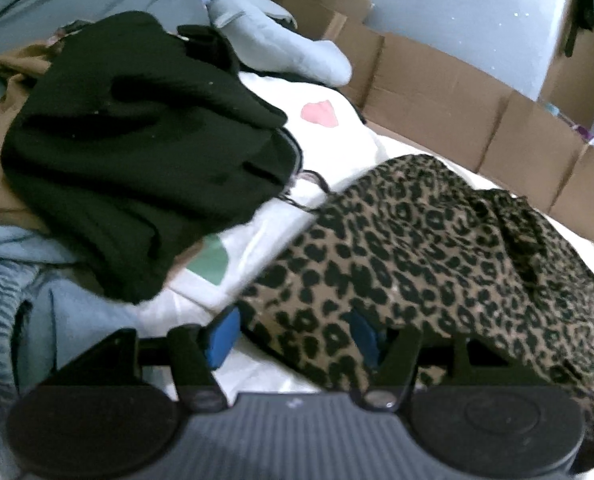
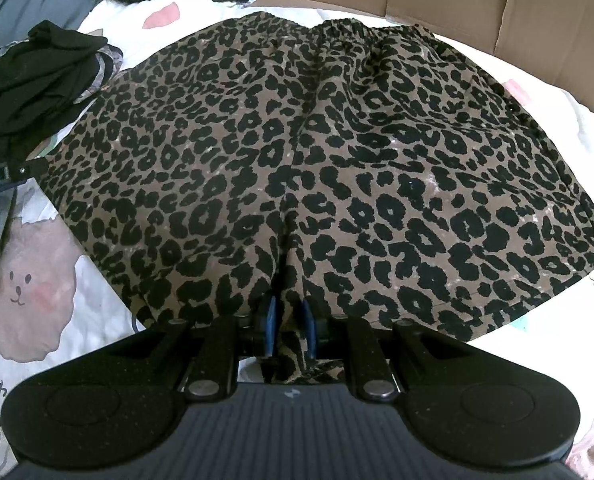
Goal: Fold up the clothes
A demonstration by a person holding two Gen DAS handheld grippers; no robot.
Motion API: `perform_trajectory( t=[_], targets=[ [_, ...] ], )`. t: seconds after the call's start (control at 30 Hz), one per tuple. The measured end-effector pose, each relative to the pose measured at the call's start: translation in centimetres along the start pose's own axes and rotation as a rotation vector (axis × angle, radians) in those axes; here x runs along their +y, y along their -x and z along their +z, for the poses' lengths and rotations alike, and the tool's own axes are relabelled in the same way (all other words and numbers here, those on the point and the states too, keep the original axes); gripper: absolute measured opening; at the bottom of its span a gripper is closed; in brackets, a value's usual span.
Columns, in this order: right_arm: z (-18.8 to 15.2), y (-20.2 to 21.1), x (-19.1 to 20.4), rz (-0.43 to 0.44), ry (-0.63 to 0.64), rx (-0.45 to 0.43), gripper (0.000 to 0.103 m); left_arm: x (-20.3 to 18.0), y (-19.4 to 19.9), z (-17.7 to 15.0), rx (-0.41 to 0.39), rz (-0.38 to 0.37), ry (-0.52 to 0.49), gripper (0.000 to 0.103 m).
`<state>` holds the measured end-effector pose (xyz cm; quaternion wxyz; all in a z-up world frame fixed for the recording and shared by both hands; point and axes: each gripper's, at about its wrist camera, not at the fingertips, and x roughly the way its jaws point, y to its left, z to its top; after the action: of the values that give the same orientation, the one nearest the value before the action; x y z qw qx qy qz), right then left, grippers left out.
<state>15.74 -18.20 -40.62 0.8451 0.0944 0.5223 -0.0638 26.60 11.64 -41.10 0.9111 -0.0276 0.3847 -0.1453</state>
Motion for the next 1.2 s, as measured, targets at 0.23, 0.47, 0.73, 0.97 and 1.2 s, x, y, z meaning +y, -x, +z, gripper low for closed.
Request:
perform_trajectory(
  t=[0.23, 0.47, 0.73, 0.97, 1.2],
  targets=[
    [0.0, 0.2, -0.3, 0.002, 0.004, 0.000, 0.021, 1.1, -1.3, -0.1, -0.003, 0.032, 0.017, 0.060],
    [0.0, 0.2, 0.3, 0.005, 0.017, 0.001, 0.021, 2.0, -1.9, -0.5, 0.009, 0.038, 0.052, 0.030],
    [-0.1, 0.2, 0.3, 0.002, 0.027, 0.007, 0.021, 3.0, -2.1, -0.2, -0.008, 0.024, 0.083, 0.034],
    [0.1, 0.3, 0.3, -0.002, 0.034, 0.005, 0.021, 3.5, -2.7, -0.5, -0.013, -0.004, 0.106, 0.035],
    [1.2, -0.1, 0.1, 0.014, 0.074, 0.030, 0.021, 5.1, -1.4, -0.5, -0.067, -0.135, 0.223, 0.027]
  ],
)
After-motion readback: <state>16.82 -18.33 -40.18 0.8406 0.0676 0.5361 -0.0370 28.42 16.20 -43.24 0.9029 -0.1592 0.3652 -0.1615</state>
